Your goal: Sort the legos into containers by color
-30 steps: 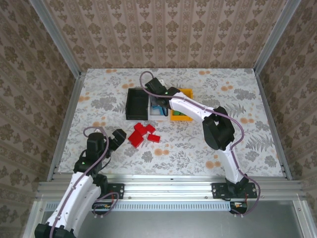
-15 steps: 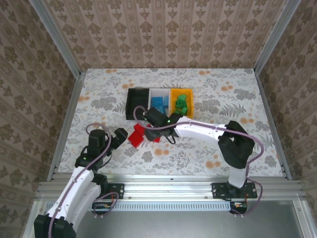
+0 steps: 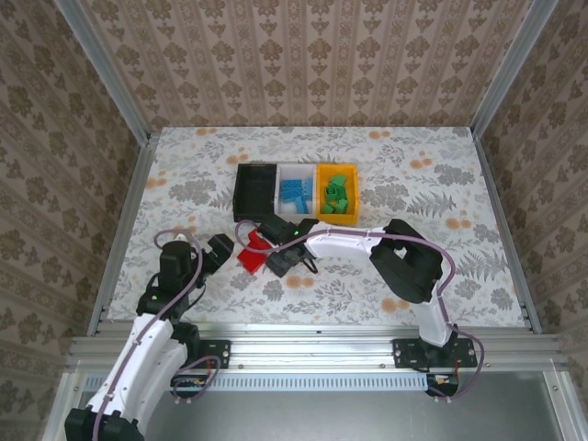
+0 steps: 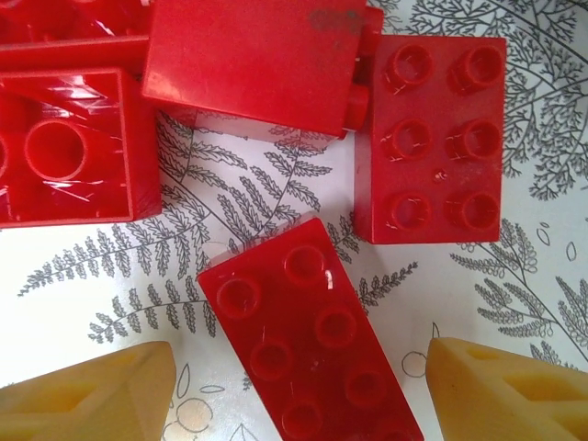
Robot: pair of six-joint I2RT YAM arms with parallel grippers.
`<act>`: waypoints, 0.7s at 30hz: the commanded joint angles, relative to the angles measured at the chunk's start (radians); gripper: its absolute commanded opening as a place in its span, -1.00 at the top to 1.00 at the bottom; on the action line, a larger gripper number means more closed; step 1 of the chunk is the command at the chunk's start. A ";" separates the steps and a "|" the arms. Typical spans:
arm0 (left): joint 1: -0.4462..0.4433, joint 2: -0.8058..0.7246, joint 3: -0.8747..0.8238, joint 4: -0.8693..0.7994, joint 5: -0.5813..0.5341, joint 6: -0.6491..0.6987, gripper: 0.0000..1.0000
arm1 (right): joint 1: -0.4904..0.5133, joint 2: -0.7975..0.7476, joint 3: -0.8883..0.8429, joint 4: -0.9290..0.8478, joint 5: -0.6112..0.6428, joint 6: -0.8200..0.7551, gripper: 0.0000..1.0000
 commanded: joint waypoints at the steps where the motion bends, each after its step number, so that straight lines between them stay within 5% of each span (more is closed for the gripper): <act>1: 0.009 -0.009 0.001 -0.019 -0.001 -0.008 -1.00 | -0.008 0.024 0.031 -0.019 0.026 -0.023 -0.34; 11: 0.014 -0.012 -0.002 -0.021 0.002 -0.011 -1.00 | -0.003 0.002 -0.008 0.005 0.023 0.004 0.10; 21: 0.015 -0.013 -0.004 -0.016 0.003 -0.011 -0.99 | 0.016 -0.106 -0.099 0.029 0.037 0.043 0.27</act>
